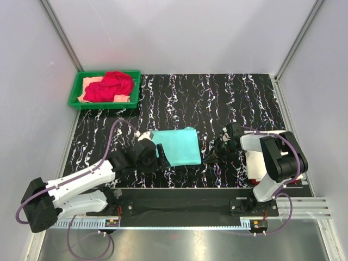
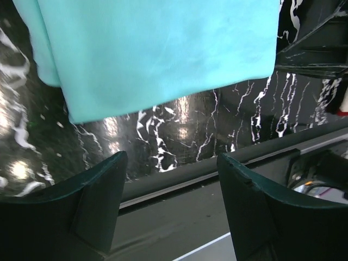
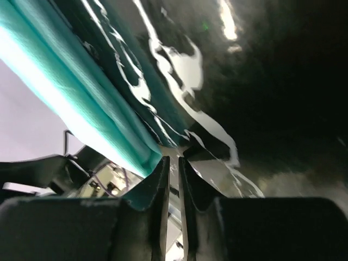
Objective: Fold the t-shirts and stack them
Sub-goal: Fold the tshirt, then neatly place the folded tshirt to the corner
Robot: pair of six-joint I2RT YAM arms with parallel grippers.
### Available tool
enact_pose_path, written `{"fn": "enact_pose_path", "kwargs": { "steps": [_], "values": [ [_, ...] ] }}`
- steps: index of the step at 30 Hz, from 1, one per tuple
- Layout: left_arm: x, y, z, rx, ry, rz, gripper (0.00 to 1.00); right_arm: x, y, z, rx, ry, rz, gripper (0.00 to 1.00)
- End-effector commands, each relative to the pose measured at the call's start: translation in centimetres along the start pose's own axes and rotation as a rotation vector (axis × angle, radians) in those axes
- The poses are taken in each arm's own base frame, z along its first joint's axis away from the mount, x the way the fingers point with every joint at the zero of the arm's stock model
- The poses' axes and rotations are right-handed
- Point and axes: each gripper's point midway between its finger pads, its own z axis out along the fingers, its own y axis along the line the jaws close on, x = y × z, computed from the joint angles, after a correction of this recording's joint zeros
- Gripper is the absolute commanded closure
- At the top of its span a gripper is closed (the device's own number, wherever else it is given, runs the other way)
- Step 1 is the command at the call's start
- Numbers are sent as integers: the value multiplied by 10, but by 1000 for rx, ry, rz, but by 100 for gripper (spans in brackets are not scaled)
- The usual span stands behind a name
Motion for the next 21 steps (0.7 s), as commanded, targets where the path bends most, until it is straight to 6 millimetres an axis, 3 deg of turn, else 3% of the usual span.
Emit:
{"fn": "enact_pose_path", "kwargs": {
  "steps": [1,3,4,7,9,11,13,14,16,17,18,21],
  "values": [
    [-17,-45,-8,178,-123,-183,29,-14,28,8,-124,-62,-25,82],
    [-12,-40,-3,156,-124,-209,29,-8,35,16,-141,-57,-30,83],
    [-8,-40,-2,157,-122,-213,29,5,39,26,-131,-27,-52,83],
    [3,-30,4,136,-118,-279,29,14,59,39,-166,-23,-42,83],
    [11,-22,4,114,-116,-330,25,33,78,52,-191,19,-45,83],
    [15,-7,0,60,-131,-348,19,52,91,57,-198,48,-53,83],
    [18,2,-5,35,-137,-380,17,58,98,49,-204,36,-57,81],
    [18,5,-6,35,-150,-394,14,60,86,47,-155,30,-26,76],
    [20,4,-6,70,-155,-435,13,61,87,33,-141,-1,-68,73],
    [22,3,-4,87,-148,-451,13,64,71,29,-57,-2,-96,70],
    [28,7,2,85,-140,-475,13,63,66,24,-22,-13,-117,60],
    [29,0,11,143,-153,-525,15,52,46,1,73,-54,-173,42]
  ]
}}
